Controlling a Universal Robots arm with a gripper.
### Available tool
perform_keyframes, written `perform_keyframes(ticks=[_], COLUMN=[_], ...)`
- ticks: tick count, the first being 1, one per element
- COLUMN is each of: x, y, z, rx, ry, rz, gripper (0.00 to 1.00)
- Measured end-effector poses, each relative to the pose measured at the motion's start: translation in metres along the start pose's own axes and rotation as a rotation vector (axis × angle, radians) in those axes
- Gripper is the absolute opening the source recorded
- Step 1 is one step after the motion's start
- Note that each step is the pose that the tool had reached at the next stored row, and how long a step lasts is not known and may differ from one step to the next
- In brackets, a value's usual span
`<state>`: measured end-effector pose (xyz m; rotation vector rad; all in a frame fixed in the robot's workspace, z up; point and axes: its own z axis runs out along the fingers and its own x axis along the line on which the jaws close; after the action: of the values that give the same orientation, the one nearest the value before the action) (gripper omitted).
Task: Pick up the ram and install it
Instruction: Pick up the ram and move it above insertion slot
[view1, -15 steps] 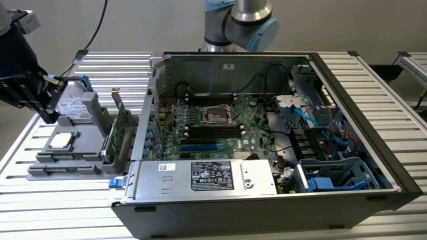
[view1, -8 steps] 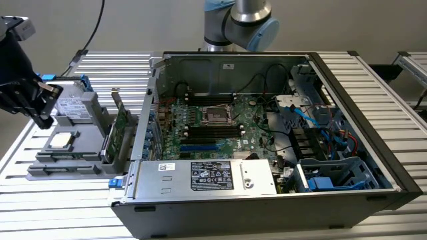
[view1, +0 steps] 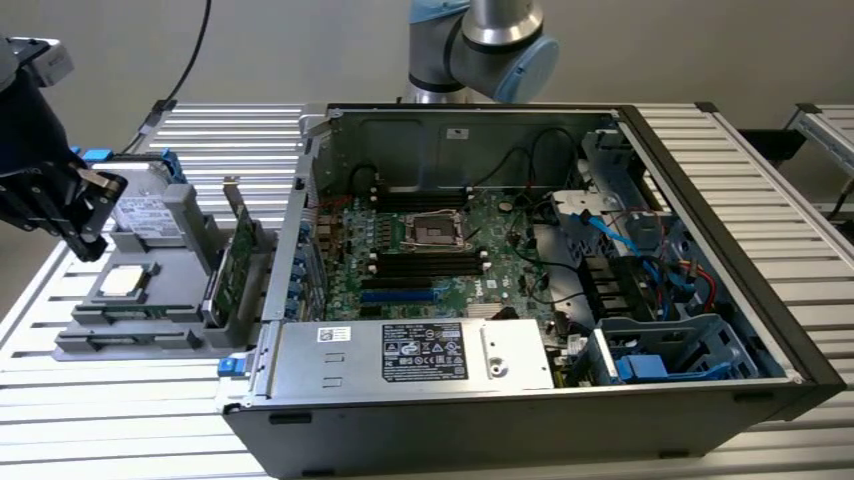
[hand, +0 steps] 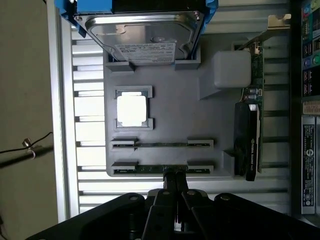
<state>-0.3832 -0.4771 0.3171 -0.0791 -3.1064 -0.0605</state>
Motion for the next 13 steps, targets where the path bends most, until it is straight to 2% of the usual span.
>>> perform_keyframes(ticks=[11,13], x=[0.0,0.0], y=[0.0,-0.0001], z=[0.0006,0.0017], rx=[0.0001,0.0011], ry=[0.0002,0.0072], rz=[0.0,-0.011], gripper=[0.1,0.1])
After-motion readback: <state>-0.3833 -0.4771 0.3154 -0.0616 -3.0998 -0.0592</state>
